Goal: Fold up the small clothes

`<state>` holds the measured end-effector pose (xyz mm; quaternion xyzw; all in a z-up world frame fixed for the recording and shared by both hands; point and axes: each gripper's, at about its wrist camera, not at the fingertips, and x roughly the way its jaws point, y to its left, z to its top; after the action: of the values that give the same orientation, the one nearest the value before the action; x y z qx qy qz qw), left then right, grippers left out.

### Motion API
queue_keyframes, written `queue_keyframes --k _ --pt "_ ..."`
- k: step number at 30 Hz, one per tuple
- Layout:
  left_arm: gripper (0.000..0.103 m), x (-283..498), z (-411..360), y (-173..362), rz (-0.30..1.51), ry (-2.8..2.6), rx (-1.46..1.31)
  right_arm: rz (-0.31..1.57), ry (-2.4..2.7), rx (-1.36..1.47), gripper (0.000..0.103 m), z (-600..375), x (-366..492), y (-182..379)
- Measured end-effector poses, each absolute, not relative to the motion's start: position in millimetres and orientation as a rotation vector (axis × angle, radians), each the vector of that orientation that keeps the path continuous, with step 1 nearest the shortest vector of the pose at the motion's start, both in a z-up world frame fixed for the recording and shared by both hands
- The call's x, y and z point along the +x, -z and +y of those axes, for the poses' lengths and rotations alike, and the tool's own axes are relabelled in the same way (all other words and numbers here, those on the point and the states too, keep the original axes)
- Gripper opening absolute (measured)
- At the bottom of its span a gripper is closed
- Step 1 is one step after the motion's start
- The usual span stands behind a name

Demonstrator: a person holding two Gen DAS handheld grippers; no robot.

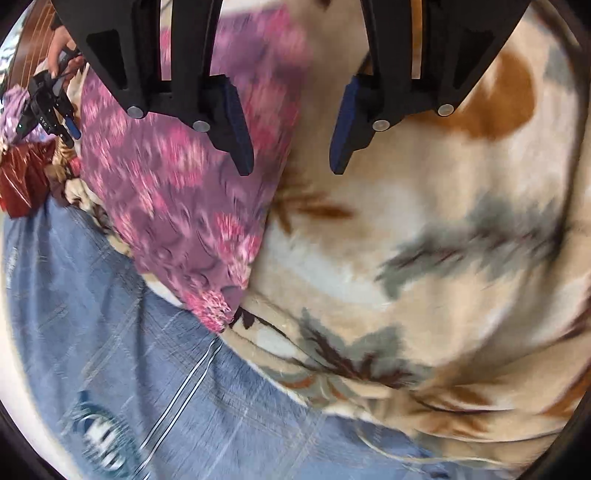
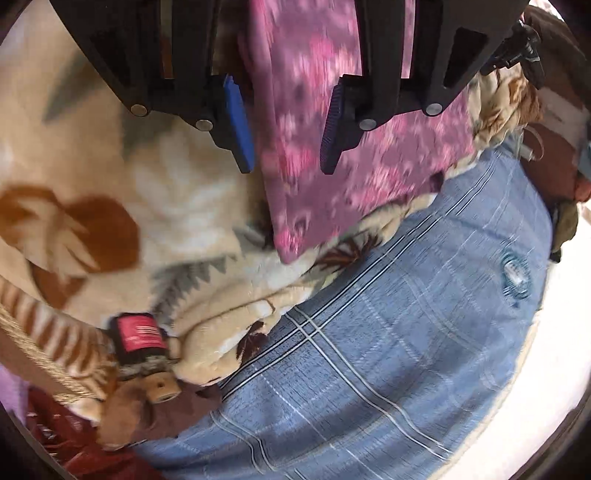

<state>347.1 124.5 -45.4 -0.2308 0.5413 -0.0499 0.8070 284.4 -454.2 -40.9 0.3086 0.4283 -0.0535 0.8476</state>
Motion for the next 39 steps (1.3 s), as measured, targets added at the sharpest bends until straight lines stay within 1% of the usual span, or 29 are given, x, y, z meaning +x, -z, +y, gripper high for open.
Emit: queue_keyframes --k 3,4,5,6,7,9,10,11,13,14,15,16,17,20,23,26,29,33,34,35,37,39 --pt "0.043 392 99 61 1.216 0.096 -0.462 0.907 0.152 0.637 0.04 -455 306 49" --pt "0.041 403 91 64 1.226 0.097 -0.451 0.91 0.161 0.618 0.039 -453 313 50" --pt "0.036 413 82 64 1.222 0.117 -0.444 0.919 0.148 0.602 0.034 -451 319 51" --pt "0.029 417 77 60 1.204 0.139 -0.439 0.925 0.1 0.573 0.004 -447 327 48" --pt "0.023 420 72 56 1.181 0.156 -0.431 0.9 0.083 0.549 0.004 -443 329 40" --pt "0.023 423 64 46 1.115 0.136 -0.393 0.8 0.046 0.563 0.004 -444 326 25" --pt "0.023 425 62 46 1.107 0.12 -0.378 0.785 0.057 0.566 0.004 -447 327 24" --pt "0.023 428 60 51 1.123 0.085 -0.352 0.818 0.091 0.561 0.004 -450 332 32" --pt "0.023 436 57 69 1.2 0.04 -0.33 0.939 0.158 0.553 0.004 -455 343 55" --pt "0.023 436 58 71 1.206 0.041 -0.341 0.997 0.19 0.542 0.004 -455 343 66" --pt "0.023 435 58 68 1.194 0.048 -0.351 0.998 0.198 0.538 0.005 -453 340 66" --pt "0.023 433 57 65 1.189 0.06 -0.354 0.971 0.205 0.528 0.009 -449 332 60" --pt "0.025 431 56 63 1.188 0.076 -0.353 0.952 0.214 0.499 0.01 -442 322 50" --pt "0.027 413 49 60 1.191 0.132 -0.289 0.947 0.204 0.412 0.01 -413 290 21" --pt "0.028 387 42 50 1.152 0.144 -0.221 0.974 0.162 0.378 0.011 -379 241 2" --pt "0.032 362 38 31 1.086 0.11 -0.182 1.004 0.128 0.405 0.013 -351 201 2" --pt "0.045 335 32 16 1.036 0.076 -0.148 1.058 0.163 0.408 0.013 -333 180 10" --pt "0.045 313 30 6 1.033 0.089 -0.167 1.108 0.206 0.421 0.014 -319 160 13" --pt "0.045 311 31 7 1.045 0.098 -0.171 1.126 0.207 0.419 0.02 -312 159 14" --pt "0.045 311 35 6 1.064 0.103 -0.173 1.141 0.206 0.406 0.024 -306 159 15" --pt "0.045 311 42 5 1.082 0.133 -0.187 1.161 0.189 0.313 0.035 -282 163 16" --pt "0.045 305 54 -2 1.064 0.13 -0.173 1.189 0.148 0.174 0.037 -254 168 19"
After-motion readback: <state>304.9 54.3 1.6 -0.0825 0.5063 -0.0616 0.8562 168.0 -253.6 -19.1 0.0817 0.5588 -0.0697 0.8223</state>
